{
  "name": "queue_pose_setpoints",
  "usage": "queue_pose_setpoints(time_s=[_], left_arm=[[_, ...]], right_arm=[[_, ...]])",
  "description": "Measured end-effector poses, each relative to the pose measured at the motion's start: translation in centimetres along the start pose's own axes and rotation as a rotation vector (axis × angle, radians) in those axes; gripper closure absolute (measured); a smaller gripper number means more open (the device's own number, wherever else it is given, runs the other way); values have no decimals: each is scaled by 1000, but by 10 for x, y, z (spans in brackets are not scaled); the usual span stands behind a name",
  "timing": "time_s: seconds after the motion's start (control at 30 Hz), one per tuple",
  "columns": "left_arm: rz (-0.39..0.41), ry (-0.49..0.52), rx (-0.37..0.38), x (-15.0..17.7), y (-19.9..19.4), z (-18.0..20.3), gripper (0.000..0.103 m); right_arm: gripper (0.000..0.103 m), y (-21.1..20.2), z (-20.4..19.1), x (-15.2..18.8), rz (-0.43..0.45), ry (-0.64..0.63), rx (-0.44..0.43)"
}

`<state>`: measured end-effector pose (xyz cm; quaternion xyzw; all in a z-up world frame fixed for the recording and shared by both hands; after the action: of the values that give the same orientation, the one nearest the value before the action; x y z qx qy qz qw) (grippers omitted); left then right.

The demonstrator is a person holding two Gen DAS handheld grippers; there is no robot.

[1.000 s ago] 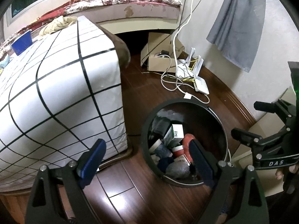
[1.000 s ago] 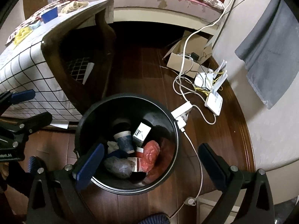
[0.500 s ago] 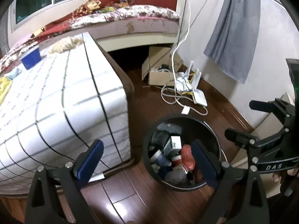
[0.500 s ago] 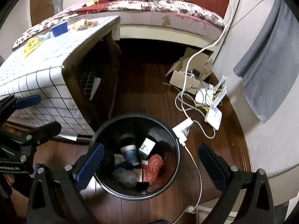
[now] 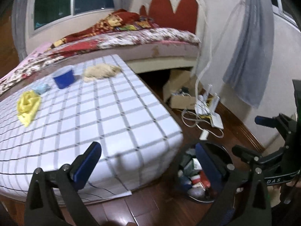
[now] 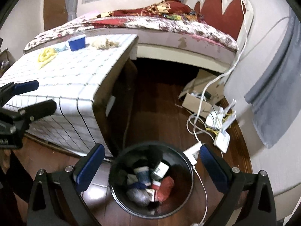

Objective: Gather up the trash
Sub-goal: 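Move both open tools back from the bin toward the table, then grasp the yellow cloth with the left tool while the right tool grasps the beige cloth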

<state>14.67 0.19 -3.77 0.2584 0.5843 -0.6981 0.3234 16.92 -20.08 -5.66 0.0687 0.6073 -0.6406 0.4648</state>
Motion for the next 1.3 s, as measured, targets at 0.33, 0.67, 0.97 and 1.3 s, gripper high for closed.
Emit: queue_pose_setpoints(time_s=[0.33,0.67,0.97,1.3], left_arm=[[78,-66,-125,-27,-15,-80,1],[140,-227,-274,-53,-27,-194,1],[126,-329,-393,-92,7,-272,1],[29,-301,-410,-108,72,-305,2]], right_arm=[[1,-1,-12,-55,127,89,-39],[1,17,-38,-105,186,102,-91],[1,67,-80,-167,115,-17,-152],[1,161,-81,-247,21,-5,-162]])
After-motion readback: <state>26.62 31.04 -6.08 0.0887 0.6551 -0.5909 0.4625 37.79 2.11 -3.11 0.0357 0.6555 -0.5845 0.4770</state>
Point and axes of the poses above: each gripper's, at about its wrist camera, not at the fingertips, and y roughly the way its jaws point, z to its right, x to its underside, the point moved 3 cm from there along y, roughly the way its jaws point, and after that the axes turned 10 degrees about -y, right-handed, at the moved point
